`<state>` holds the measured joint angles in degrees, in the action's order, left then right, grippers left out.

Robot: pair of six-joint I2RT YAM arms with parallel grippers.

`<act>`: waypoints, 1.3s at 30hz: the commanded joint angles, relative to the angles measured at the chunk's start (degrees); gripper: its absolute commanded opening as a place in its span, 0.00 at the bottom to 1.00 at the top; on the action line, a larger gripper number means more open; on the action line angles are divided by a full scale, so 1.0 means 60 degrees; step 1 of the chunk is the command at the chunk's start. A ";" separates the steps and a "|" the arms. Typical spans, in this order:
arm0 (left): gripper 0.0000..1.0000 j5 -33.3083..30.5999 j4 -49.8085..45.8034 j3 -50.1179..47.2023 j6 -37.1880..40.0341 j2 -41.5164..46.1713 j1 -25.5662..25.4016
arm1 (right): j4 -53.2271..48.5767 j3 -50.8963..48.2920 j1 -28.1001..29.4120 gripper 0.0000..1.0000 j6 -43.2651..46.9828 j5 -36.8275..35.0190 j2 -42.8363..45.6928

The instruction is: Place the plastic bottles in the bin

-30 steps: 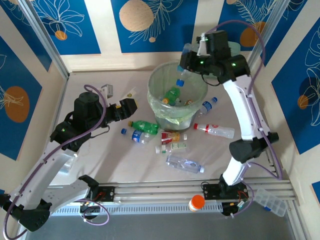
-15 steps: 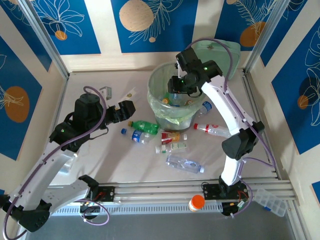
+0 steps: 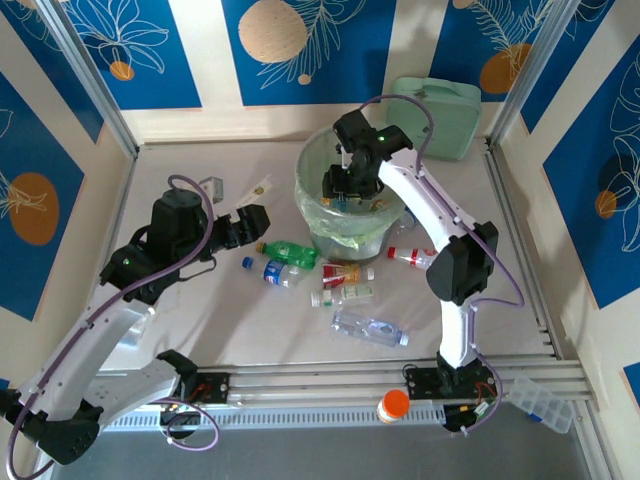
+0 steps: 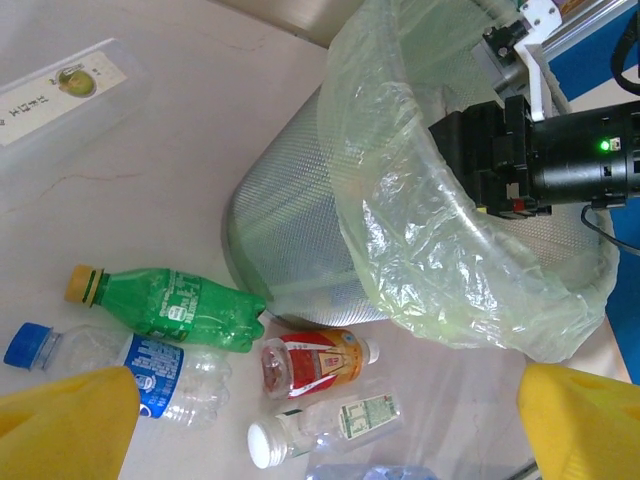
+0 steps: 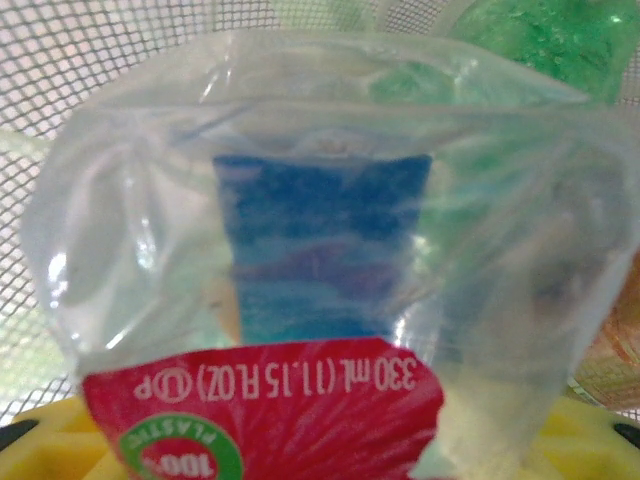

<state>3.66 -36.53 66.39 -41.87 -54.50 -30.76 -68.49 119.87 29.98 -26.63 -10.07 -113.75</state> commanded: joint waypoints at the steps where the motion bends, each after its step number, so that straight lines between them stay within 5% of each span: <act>1: 0.97 -0.0200 -0.0181 -0.0095 0.0136 0.0182 0.0116 | -0.0016 0.0448 -0.0019 0.58 -0.0161 0.0270 -0.0212; 9: 0.97 -0.0376 -0.0411 -0.0020 0.0282 0.0231 0.0154 | -0.0246 0.1048 0.0059 0.79 0.0007 -0.0496 0.0006; 17: 0.99 -0.1245 -0.0617 -0.0018 0.0043 0.0396 0.0176 | -0.0012 0.1175 0.0249 0.80 0.0229 -0.1315 0.1126; 24: 0.99 -0.1528 -0.2194 0.1232 0.1430 -0.0899 0.0176 | 0.0276 0.1277 0.1911 0.79 0.1980 -0.3178 0.2597; 30: 0.99 -0.3267 -0.3558 0.2288 0.2676 -0.2666 0.0287 | 0.0395 -0.0364 0.2182 0.77 0.1830 -0.2429 0.4487; 39: 0.99 -0.2581 -0.1965 0.2611 0.3360 -0.4981 0.1465 | 0.0851 -0.3084 0.1972 0.77 0.0741 -0.1751 0.7347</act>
<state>-12.36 -51.13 80.16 -24.27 -82.02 -24.58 -65.12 104.09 42.48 -19.16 -23.66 -73.23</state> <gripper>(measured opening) 0.987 0.769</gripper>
